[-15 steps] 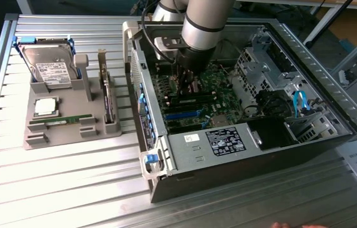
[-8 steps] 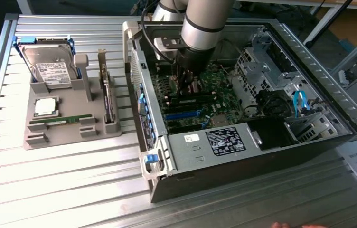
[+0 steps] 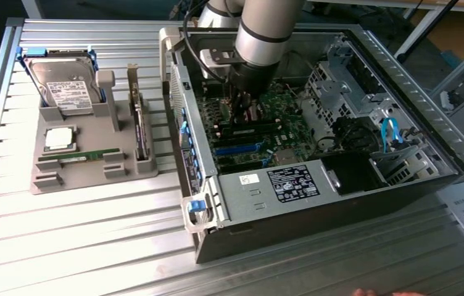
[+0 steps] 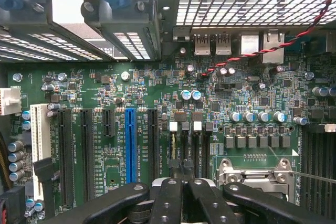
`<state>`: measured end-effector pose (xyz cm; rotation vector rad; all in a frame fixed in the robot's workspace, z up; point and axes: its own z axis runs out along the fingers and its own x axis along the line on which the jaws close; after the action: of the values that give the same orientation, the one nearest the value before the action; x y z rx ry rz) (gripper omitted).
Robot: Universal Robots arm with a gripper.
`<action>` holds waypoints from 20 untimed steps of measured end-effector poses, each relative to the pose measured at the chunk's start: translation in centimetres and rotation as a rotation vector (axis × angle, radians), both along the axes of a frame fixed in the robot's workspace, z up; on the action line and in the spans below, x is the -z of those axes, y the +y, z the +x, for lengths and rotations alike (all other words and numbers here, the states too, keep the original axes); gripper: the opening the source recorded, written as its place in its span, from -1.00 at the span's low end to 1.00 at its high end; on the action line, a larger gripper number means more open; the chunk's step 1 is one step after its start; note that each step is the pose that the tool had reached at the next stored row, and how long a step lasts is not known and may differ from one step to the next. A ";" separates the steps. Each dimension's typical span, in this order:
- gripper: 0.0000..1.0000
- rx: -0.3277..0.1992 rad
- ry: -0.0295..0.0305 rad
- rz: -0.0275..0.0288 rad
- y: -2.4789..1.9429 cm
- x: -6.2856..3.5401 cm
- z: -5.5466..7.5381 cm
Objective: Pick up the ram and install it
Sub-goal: 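Press down the ram until it locks into place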
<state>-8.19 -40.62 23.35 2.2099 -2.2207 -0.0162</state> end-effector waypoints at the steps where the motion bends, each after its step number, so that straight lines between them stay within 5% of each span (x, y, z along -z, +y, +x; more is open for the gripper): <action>1: -0.80 0.000 0.0000 0.0000 0.00 0.00 0.0; 20: -0.80 0.000 -0.0002 0.0001 -0.05 0.28 0.0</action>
<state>-8.21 -40.67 23.07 2.2101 -2.2209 -0.0161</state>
